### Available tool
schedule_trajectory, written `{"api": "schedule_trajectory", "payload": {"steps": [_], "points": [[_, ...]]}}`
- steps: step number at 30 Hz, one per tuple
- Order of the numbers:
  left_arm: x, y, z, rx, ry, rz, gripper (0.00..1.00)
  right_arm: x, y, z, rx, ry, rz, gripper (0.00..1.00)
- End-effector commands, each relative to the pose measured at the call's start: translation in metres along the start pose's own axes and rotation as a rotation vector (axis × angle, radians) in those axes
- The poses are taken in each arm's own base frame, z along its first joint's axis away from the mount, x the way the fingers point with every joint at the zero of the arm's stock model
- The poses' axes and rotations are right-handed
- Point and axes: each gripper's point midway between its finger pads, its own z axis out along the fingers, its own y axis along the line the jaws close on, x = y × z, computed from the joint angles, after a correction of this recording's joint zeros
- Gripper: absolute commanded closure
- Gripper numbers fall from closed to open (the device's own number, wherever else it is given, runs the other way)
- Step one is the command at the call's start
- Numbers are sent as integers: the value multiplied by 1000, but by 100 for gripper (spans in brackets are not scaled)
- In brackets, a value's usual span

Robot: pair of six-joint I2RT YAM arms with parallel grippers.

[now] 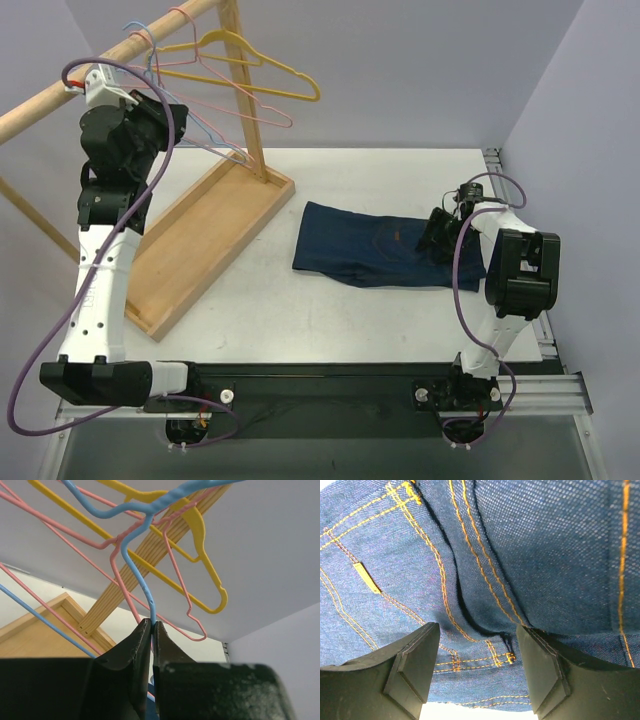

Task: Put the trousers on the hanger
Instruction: Pick up the hanger from the clothesline.

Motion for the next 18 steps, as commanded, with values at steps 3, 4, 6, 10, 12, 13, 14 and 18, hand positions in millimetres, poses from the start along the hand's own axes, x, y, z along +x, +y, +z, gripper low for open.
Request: {"api": "schedule_trajectory", "payload": {"steps": [3,4,6,10,12,13,14,18], "points": [[-46,-38,-29,157,-167,66,100,25,-2,3,14,83,-1,36],[-47,-40,-34,167,-171,74,100,25,-2,3,14,83,-3,36],[-40,-36,-35,159,-153,72,100,25,-2,2,15,81,-3,36],[-25,-31,-48,162,-122,56,100,24,0,-4,13,69,-5,36],[-14,-24,-53,150,-95,51,100,22,1,-10,13,60,-7,36],[-6,-21,-59,146,-78,50,100,22,2,-12,10,56,-7,36],[3,-18,-62,141,-49,50,100,21,3,-14,9,51,-8,36],[26,-10,-83,118,16,43,100,15,10,-34,-6,11,-15,36]]}}
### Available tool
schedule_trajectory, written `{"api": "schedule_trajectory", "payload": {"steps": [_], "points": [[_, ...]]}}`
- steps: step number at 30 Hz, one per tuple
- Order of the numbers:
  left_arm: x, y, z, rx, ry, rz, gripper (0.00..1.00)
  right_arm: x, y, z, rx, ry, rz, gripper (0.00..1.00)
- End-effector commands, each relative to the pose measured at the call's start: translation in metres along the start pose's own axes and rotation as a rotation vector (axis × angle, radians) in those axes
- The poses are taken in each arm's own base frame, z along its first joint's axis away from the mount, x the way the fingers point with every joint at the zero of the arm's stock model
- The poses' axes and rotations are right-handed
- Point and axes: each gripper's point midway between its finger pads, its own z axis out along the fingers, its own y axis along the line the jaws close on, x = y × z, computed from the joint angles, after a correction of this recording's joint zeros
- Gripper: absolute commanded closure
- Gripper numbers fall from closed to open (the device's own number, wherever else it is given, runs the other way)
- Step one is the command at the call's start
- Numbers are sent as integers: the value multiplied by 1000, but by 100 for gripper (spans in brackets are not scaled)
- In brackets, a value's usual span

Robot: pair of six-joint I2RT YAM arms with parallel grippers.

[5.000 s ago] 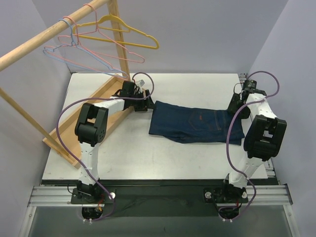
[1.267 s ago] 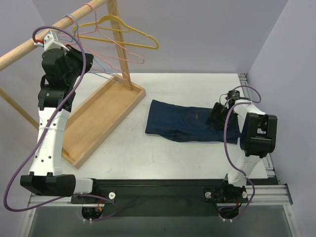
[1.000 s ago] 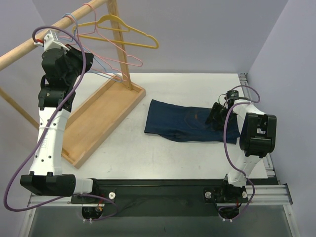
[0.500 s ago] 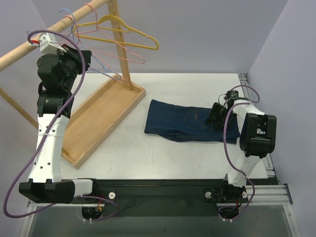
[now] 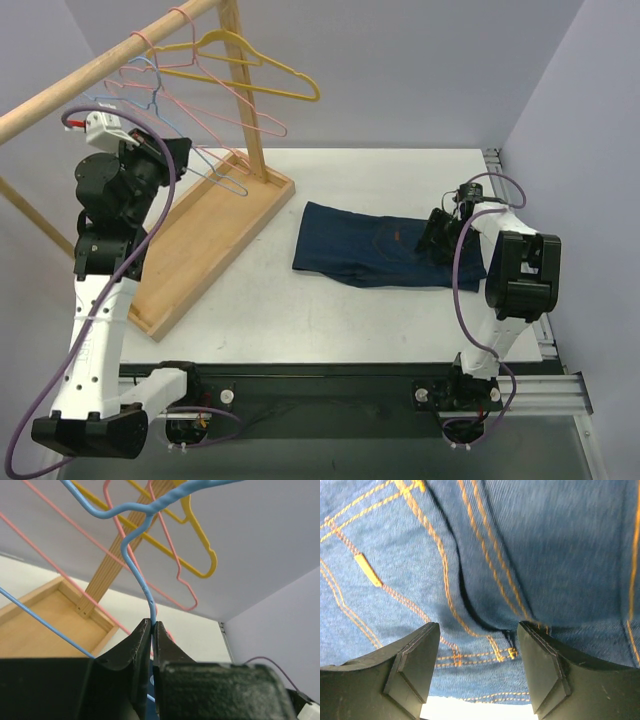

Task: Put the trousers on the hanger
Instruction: Pick up the hanger from the clothesline.

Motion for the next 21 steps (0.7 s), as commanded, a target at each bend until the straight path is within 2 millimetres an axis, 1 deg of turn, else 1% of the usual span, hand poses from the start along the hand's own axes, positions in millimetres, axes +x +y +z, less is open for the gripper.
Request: {"api": "schedule_trajectory", "payload": {"steps": [1,2,3,4,5,6,7,8,9,10,11,12,13,14,15,16,17,18,19,20,21], "points": [[8,-13,-35,31,26,3,100,8,11,-35,-12,-14,-11,36],[19,-6,-41,0,58,1,100,7,13,-39,-14,-24,-12,36],[24,-6,-46,-8,66,4,100,5,15,-48,-21,-49,-17,36],[24,-9,-58,-2,60,2,100,2,18,-54,-24,-65,-17,36],[35,-2,-62,-22,93,-2,100,0,20,-60,-16,-86,-29,36],[41,-3,-67,-20,110,-7,100,-3,23,-72,-19,-123,-41,36],[43,-5,-75,-15,112,-20,100,-7,28,-81,-23,-152,-56,36],[56,2,-78,-34,152,-28,100,-9,31,-88,-21,-176,-66,36],[63,2,-82,-32,171,-36,100,-8,39,-100,-37,-204,-85,36],[69,-2,-88,-20,188,-52,100,-9,44,-109,-47,-225,-92,36],[76,-1,-92,-23,209,-61,100,-11,52,-119,-66,-252,-97,36],[83,2,-94,-31,227,-70,100,-11,61,-137,-88,-309,-111,36],[88,-4,-98,-16,242,-86,100,-9,71,-147,-105,-349,-130,36],[92,-4,-102,-19,259,-91,100,-7,80,-157,-133,-390,-143,36],[94,-7,-104,-10,270,-93,100,-3,102,-183,-202,-481,-197,36],[100,-13,-107,8,294,-102,100,0,113,-196,-239,-524,-215,36],[102,-11,-108,-9,298,-101,100,4,124,-209,-285,-559,-225,36],[106,-14,-109,0,312,-106,100,8,140,-233,-371,-631,-232,36],[112,-16,-110,4,331,-117,100,21,160,-245,-464,-628,-269,36],[120,-24,-113,32,363,-119,100,29,171,-255,-520,-637,-281,36],[125,-27,-114,36,375,-122,100,34,185,-274,-603,-673,-285,36]]}}
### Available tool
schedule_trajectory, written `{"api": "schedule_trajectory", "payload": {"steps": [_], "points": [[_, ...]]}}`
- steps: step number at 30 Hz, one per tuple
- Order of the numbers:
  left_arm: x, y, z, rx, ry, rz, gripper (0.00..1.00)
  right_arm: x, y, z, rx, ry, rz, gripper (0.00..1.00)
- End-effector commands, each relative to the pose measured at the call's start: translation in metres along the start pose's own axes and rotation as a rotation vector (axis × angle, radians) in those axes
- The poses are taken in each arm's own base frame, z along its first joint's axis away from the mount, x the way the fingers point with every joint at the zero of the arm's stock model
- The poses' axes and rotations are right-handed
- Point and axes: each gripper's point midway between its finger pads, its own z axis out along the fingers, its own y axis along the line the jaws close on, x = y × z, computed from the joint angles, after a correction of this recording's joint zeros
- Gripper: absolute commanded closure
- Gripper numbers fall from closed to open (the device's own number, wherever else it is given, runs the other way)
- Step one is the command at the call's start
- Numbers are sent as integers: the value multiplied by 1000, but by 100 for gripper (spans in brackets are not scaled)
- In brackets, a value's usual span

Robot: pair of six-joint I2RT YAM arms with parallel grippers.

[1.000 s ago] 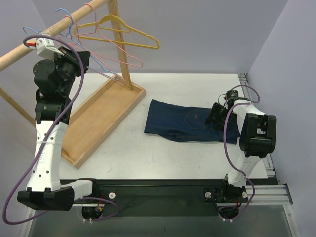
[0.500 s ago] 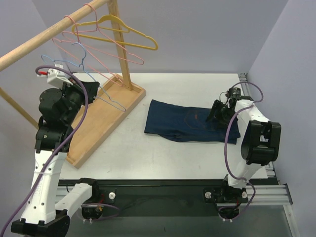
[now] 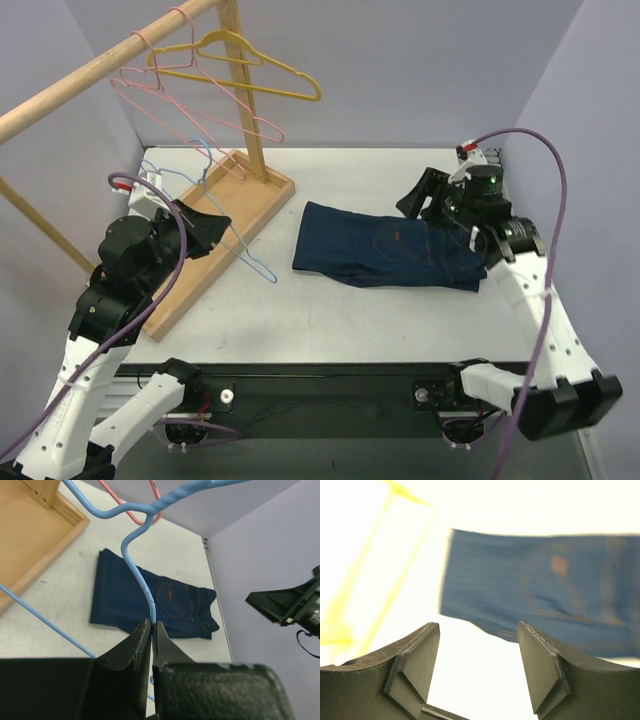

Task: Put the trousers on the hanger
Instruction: Pick up the hanger from the clothesline, then place the trousers on the hanger.

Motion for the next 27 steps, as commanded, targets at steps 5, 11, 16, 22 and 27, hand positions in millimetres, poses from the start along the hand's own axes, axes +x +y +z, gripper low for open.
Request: {"api": "schedule_trajectory", "payload": {"steps": [5,11,16,22,27], "points": [[43,-37,6,67,119,2,100,-5,148,-72,-519,-118,-96,37],[81,-77,13,145,214,74,100,18,197,-87,-657,-58,-106,37],[96,-100,18,188,234,88,100,28,224,-95,-677,-98,-166,38],[93,-112,25,205,218,61,100,28,231,-93,-644,-156,-192,40],[101,-124,35,227,246,45,100,21,235,-85,-605,-211,-237,40]]}}
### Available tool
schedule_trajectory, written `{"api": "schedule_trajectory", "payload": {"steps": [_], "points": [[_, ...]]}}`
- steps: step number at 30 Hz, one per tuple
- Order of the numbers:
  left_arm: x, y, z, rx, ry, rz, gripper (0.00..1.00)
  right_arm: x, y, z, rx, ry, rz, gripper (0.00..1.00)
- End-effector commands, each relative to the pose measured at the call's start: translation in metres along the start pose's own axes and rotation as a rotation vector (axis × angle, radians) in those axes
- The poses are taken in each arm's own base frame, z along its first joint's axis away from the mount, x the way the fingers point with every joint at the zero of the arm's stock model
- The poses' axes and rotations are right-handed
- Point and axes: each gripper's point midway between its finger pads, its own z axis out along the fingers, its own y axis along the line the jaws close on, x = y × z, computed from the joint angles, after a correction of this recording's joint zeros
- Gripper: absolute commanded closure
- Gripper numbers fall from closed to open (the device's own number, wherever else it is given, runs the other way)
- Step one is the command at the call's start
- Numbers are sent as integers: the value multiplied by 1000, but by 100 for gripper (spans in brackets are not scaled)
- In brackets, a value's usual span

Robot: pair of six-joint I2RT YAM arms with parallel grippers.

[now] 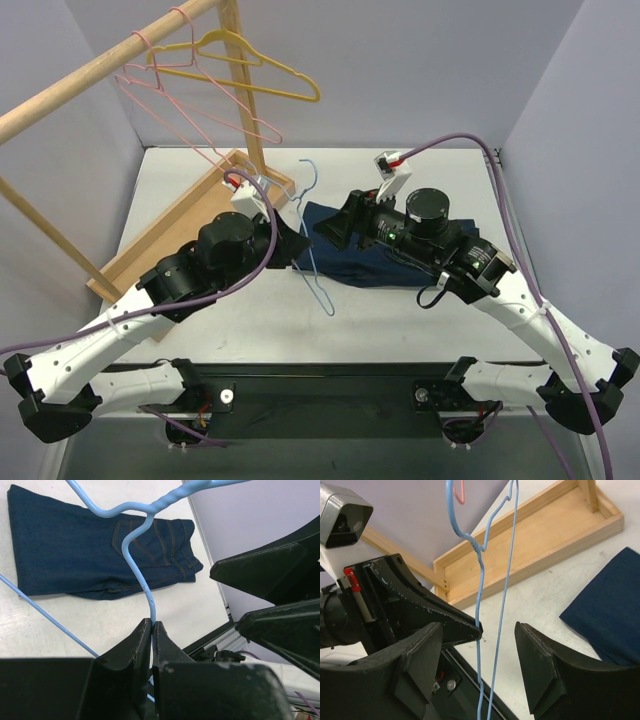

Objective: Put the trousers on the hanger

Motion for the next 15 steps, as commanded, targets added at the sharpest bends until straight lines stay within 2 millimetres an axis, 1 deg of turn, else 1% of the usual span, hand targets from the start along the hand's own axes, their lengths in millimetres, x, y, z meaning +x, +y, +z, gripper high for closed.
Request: {"api": "schedule_trajectory", "payload": {"steps": [1,3,7,8,10,11,13,14,15], "points": [[-28,-37,3,106,-73,-46,100,-39,3,7,40,-141,-66,39],[-27,-41,9,111,-64,-43,100,-40,2,12,45,-149,-81,39],[-27,-46,12,130,-54,-40,100,-48,-1,18,59,-180,-105,39],[-26,-48,12,136,-52,-38,100,-47,-5,23,77,-183,-104,39],[-24,-50,14,146,-40,-37,100,-45,-11,25,101,-179,-112,39],[-23,-50,16,148,-36,-39,100,-50,-14,29,120,-209,-116,37],[-21,-52,17,159,-31,-44,100,-51,-20,33,138,-227,-131,37],[-22,-53,17,162,-36,-52,100,-50,-26,38,152,-219,-133,36],[-21,-53,18,166,-34,-52,100,-50,-25,41,150,-217,-137,36]]}}
